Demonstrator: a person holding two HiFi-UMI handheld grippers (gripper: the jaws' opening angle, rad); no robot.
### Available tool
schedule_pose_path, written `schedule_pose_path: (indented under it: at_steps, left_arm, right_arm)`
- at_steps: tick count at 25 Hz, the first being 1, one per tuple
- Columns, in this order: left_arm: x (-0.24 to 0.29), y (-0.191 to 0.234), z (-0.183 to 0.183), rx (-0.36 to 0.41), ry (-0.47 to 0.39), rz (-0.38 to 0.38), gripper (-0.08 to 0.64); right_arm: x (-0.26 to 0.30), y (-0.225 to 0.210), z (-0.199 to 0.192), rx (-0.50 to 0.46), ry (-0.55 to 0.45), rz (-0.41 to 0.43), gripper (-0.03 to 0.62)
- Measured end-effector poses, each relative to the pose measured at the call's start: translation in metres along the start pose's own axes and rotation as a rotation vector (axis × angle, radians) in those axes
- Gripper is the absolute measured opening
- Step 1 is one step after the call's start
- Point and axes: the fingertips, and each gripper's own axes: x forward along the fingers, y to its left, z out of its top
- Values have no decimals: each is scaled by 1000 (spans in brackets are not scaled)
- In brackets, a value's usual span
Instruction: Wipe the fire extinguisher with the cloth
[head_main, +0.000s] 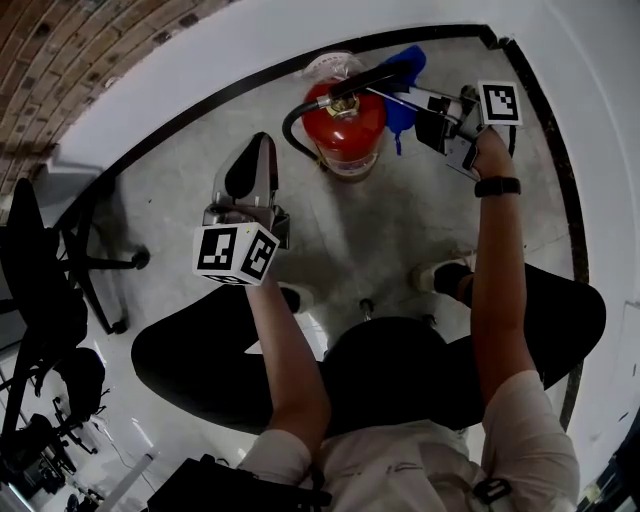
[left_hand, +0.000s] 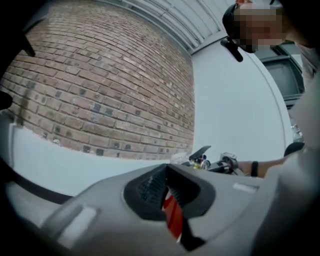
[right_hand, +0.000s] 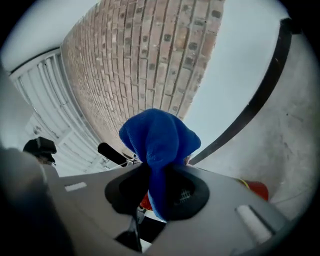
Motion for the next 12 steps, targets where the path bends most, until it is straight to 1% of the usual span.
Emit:
schedule_pose_path:
  at_steps: [2, 4, 8, 10, 12]
  left_arm:
    - [-1, 0, 1, 1, -1, -2, 2]
    - [-3, 2, 2, 1, 0, 2, 2]
    - [-6, 8, -2, -2, 12, 17, 2]
    - [-6, 9, -4, -4, 16, 22, 2]
    - [-4, 10, -7, 1, 23, 24, 2]
  right_arm:
    - [-1, -5, -3, 36, -16, 29, 74]
    - [-2, -14, -6, 45, -19, 22, 74]
    - [-5, -52, -26, 48, 28, -66, 74]
    - [-6, -80, -39, 75, 51, -115, 74]
    - [-7, -112, -56, 122, 85, -171, 74]
